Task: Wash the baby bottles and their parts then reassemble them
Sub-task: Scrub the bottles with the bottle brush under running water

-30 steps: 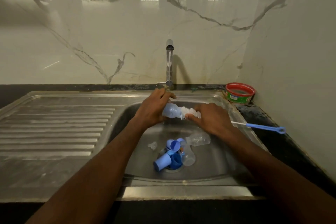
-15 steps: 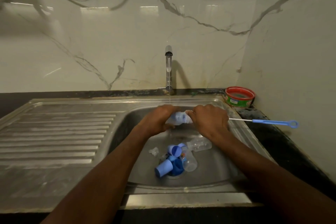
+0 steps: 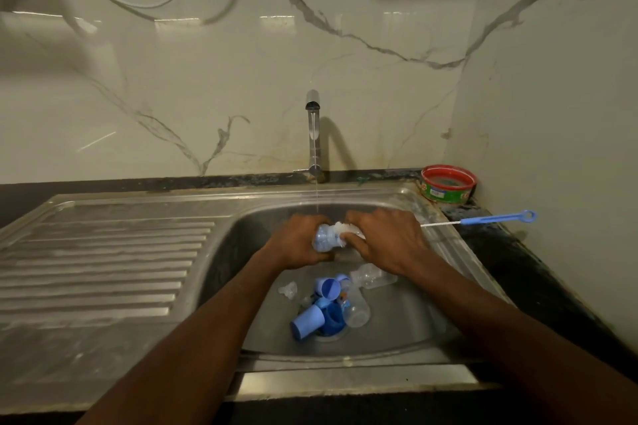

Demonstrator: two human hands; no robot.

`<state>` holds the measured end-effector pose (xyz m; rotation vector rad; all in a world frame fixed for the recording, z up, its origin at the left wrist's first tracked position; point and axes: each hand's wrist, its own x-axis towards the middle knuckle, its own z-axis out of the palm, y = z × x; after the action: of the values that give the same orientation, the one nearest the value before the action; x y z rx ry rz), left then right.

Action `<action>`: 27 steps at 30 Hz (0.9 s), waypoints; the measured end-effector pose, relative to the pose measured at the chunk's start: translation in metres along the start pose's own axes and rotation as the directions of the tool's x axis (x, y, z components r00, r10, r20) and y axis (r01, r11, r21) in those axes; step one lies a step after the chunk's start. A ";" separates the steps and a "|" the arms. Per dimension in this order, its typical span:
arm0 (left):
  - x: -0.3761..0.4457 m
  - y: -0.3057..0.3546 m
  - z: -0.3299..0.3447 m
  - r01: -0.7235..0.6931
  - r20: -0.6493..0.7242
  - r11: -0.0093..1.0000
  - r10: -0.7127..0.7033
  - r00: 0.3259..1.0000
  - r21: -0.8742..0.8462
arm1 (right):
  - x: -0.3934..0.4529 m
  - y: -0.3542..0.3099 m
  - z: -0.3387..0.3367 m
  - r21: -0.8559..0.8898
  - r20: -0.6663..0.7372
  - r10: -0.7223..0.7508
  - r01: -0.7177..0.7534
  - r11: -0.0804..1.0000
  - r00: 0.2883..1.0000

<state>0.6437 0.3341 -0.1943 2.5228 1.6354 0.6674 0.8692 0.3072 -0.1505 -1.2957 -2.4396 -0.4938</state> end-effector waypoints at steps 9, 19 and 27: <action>0.003 0.013 -0.010 -0.172 -0.073 0.985 0.171 0.983 -0.002 | 0.017 0.009 0.003 0.150 0.118 0.418 -0.432 0.889 0.901; 0.000 0.003 -0.005 -0.097 -0.130 0.989 0.083 0.988 -0.109 | 0.001 -0.012 -0.021 -0.076 0.016 0.046 -0.045 0.996 0.999; 0.004 0.004 -0.017 -0.122 -0.132 0.992 0.124 0.984 0.025 | 0.007 -0.002 -0.006 -0.031 -0.029 0.286 -0.287 0.957 0.958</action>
<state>0.6424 0.3332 -0.1767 2.6621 1.5385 0.8543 0.8640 0.3085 -0.1421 -1.6147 -2.1807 -0.4711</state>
